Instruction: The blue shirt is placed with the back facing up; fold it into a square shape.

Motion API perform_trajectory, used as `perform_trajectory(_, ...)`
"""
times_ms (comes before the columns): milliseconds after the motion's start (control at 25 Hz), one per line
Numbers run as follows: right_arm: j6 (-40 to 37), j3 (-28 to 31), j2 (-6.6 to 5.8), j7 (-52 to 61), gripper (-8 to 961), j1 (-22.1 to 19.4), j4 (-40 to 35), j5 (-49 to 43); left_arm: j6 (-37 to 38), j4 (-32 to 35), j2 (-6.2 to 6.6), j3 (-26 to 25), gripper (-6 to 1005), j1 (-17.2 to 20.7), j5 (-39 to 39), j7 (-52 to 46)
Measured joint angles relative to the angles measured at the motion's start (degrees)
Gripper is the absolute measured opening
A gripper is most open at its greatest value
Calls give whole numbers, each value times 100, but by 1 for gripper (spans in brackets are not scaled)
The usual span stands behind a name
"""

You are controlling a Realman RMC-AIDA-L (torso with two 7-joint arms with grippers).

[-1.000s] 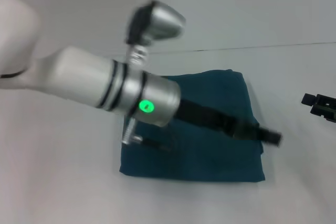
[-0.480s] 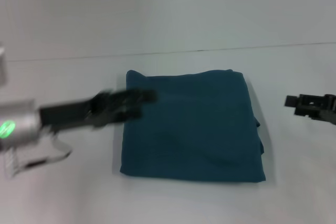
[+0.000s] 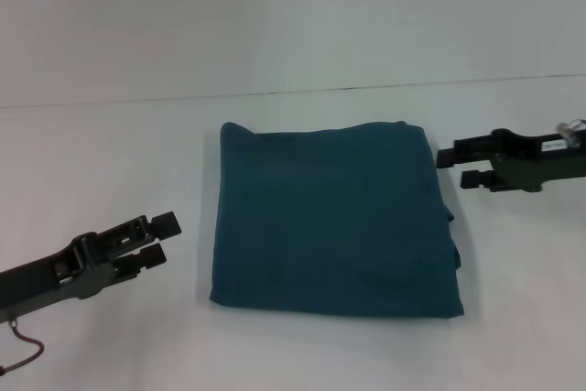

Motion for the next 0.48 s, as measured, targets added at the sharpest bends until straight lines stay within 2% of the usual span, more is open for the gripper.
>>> perform_trajectory(200, 155, -228, 59, 464, 654, 239, 5, -360, 8, -12, -8, -23, 933, -30, -10, 73)
perform_trajectory(480, 331, -275, 138, 630, 653, 311, 130, -538, -22, -24, -9, -28, 932, -153, -32, 124)
